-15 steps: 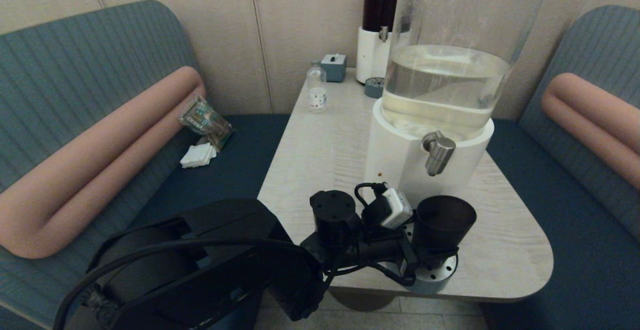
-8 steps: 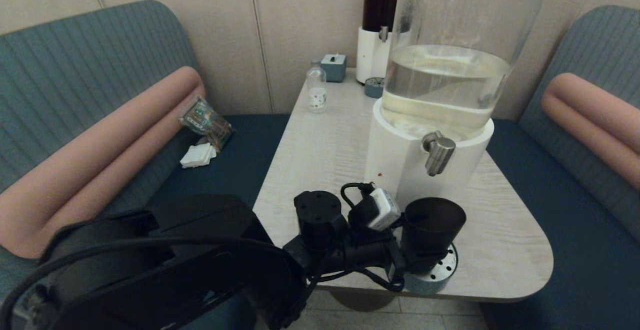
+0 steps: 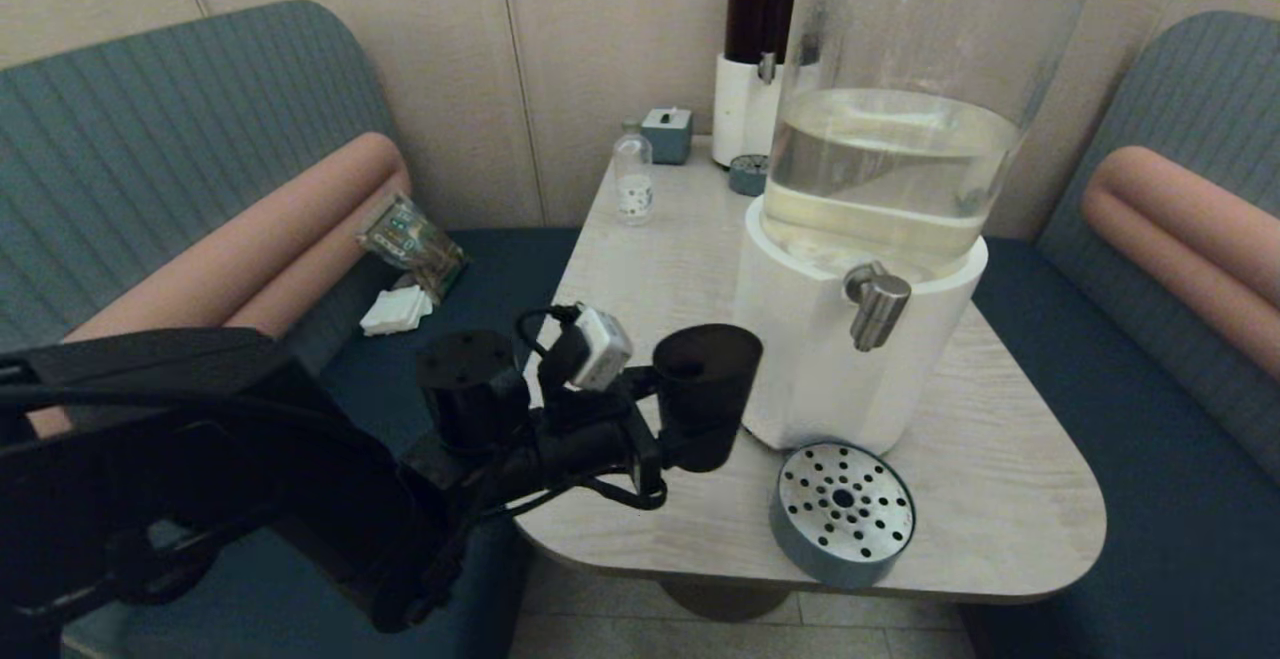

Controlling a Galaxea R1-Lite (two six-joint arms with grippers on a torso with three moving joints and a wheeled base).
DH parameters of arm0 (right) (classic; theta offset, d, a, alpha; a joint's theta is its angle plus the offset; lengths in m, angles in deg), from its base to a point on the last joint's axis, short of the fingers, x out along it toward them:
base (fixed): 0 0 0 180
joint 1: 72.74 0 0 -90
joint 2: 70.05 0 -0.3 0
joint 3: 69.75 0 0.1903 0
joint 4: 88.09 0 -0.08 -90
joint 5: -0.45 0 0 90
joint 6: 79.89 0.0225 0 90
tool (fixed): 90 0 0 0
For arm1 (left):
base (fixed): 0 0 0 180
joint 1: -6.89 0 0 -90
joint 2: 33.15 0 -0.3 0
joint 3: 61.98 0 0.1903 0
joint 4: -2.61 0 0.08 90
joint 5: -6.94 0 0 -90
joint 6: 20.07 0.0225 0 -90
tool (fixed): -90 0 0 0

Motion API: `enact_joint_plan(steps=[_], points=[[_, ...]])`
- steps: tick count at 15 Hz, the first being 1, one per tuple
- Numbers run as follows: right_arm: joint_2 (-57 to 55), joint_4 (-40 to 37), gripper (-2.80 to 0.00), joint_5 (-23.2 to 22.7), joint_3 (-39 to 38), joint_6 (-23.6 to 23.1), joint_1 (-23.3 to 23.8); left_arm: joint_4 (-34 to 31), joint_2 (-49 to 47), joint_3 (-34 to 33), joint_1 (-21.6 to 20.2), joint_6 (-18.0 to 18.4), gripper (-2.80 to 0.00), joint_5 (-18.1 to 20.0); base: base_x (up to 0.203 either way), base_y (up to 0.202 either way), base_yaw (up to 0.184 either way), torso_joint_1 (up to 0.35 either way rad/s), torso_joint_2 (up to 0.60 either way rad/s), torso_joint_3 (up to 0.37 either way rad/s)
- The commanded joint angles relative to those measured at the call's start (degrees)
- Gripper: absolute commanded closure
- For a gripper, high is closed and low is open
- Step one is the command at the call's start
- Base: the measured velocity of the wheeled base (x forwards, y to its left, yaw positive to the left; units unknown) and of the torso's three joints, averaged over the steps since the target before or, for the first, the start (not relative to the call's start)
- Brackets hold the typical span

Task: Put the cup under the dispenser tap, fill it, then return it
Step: Place the cup next to the water dispenser

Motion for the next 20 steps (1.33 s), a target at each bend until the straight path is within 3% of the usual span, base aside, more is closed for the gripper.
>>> enact_joint_plan(steps=[1,5,12,20], points=[[-0.1,0.1,0.00,0.0,-0.6,0.0,0.0,1.1,1.4,-0.1,-5.0,-0.3,0.00,0.4,0.000,0.000,0.000,0.000,0.00,0.000],[-0.1,0.1,0.00,-0.1,-0.7,0.0,0.0,5.1,-5.1,4.2,-9.3,-3.3,0.00,0.7,0.000,0.000,0.000,0.000,0.00,0.000],[-0.1,0.1,0.00,-0.1,-0.6,0.0,0.0,5.3,-18.6,15.2,-14.3,-3.4,0.00,0.3,0.000,0.000,0.000,0.000,0.00,0.000],[-0.1,0.1,0.00,-0.1,-0.6,0.0,0.0,5.3,-24.4,19.5,-15.4,-2.8,0.00,0.1,0.000,0.000,0.000,0.000,0.00,0.000]])
